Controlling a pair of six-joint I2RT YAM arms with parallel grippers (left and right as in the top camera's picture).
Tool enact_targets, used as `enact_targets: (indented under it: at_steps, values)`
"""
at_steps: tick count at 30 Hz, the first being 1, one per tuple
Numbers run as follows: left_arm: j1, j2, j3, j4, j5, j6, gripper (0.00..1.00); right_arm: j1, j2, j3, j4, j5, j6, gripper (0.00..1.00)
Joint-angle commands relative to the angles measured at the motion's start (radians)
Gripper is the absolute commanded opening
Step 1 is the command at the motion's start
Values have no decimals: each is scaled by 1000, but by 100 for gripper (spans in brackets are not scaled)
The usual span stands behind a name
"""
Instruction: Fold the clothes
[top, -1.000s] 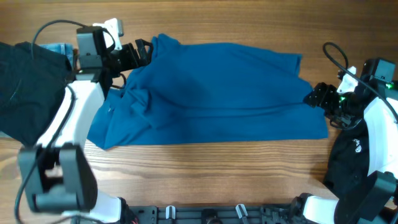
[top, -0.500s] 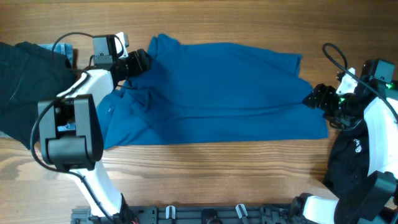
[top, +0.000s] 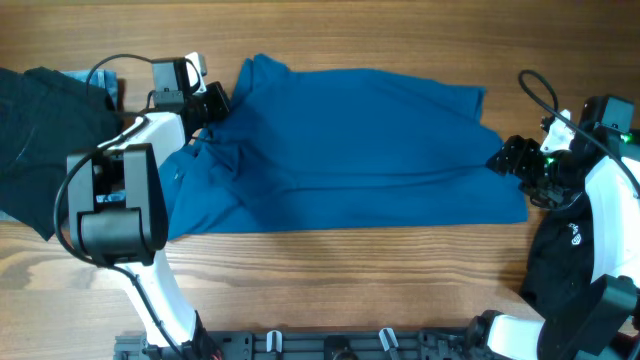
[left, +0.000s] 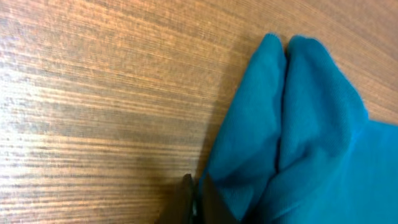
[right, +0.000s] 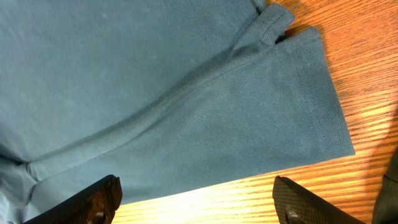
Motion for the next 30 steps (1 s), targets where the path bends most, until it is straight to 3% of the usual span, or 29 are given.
enact_targets:
  at_steps: [1, 3, 4, 5, 6, 8, 10, 11, 13, 14, 17, 19, 23, 27, 28, 30]
  values:
    - [-3, 10, 19, -24, -1, -2, 4, -2, -13, 11, 7, 2, -18, 83]
    - [-3, 10, 19, -20, 6, -2, 9, -2, -13, 11, 8, 3, -19, 83]
    - [-3, 10, 19, -16, 6, -2, 34, -2, -13, 11, 7, 3, -21, 83]
    - [-3, 10, 19, -11, 6, -2, 47, -2, -13, 11, 7, 3, -21, 83]
    - [-3, 10, 19, -9, 6, -2, 52, -2, -13, 11, 6, 3, -21, 83]
    - [-3, 10, 19, -2, 6, -2, 77, -2, -13, 10, 7, 3, -20, 83]
    - [-3, 10, 19, 2, 6, -2, 85, -2, -13, 10, 10, 3, -20, 83]
    - [-3, 10, 19, 3, 6, -2, 85, -2, -13, 10, 11, 3, -20, 83]
    - [-3, 10, 19, 3, 13, -2, 73, -2, -13, 10, 11, 3, -20, 83]
    - [-4, 10, 19, 3, 18, -2, 63, -2, -13, 10, 11, 3, -20, 83]
    - [-14, 10, 19, 4, 17, -2, 22, -2, -13, 10, 11, 3, -18, 83]
    - [-21, 10, 19, 5, 17, -2, 12, -2, -13, 10, 12, 3, -18, 83]
    - [-36, 10, 19, 3, 16, -2, 4, -2, -13, 10, 10, 3, -18, 83]
    - [-32, 10, 19, 5, -22, 10, 4, -2, -13, 10, 8, 3, -19, 83]
    - [-29, 10, 19, 7, -22, 10, 7, -2, -13, 10, 8, 3, -19, 83]
    - [-22, 10, 19, 7, -22, 10, 40, -2, -13, 10, 7, 3, -21, 83]
